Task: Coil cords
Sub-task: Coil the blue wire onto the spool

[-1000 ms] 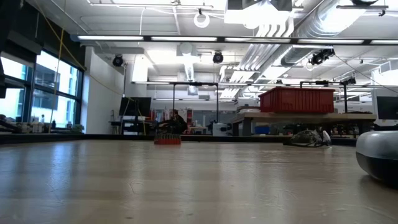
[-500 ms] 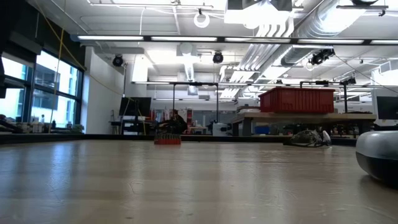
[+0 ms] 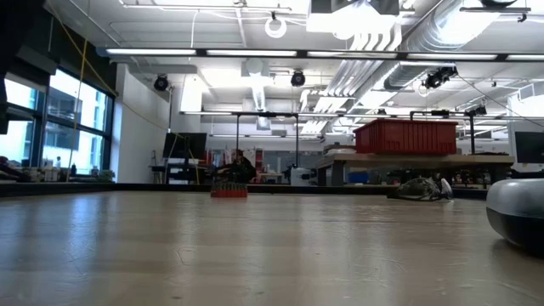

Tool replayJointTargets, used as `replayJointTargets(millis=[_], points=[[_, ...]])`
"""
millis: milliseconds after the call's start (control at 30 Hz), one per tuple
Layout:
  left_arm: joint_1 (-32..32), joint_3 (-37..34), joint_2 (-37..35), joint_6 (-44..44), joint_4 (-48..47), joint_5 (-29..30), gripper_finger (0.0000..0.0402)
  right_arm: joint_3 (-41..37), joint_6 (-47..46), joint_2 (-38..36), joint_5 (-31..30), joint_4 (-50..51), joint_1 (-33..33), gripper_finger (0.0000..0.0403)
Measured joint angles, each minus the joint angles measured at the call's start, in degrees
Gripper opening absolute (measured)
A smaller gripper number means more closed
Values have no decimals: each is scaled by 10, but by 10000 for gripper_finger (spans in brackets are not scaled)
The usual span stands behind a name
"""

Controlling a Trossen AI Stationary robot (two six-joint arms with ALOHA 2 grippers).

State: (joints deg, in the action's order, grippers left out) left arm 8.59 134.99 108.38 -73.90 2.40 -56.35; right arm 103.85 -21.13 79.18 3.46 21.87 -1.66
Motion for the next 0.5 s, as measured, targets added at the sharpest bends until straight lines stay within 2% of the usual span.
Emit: replayJointTargets(millis=[200, 500], points=[[26, 0, 0, 39, 54, 37, 0, 0, -11, 0, -1, -4, -15, 78], [56, 0, 0, 35, 174, 90, 0, 0, -11, 0, 0, -3, -18, 78]])
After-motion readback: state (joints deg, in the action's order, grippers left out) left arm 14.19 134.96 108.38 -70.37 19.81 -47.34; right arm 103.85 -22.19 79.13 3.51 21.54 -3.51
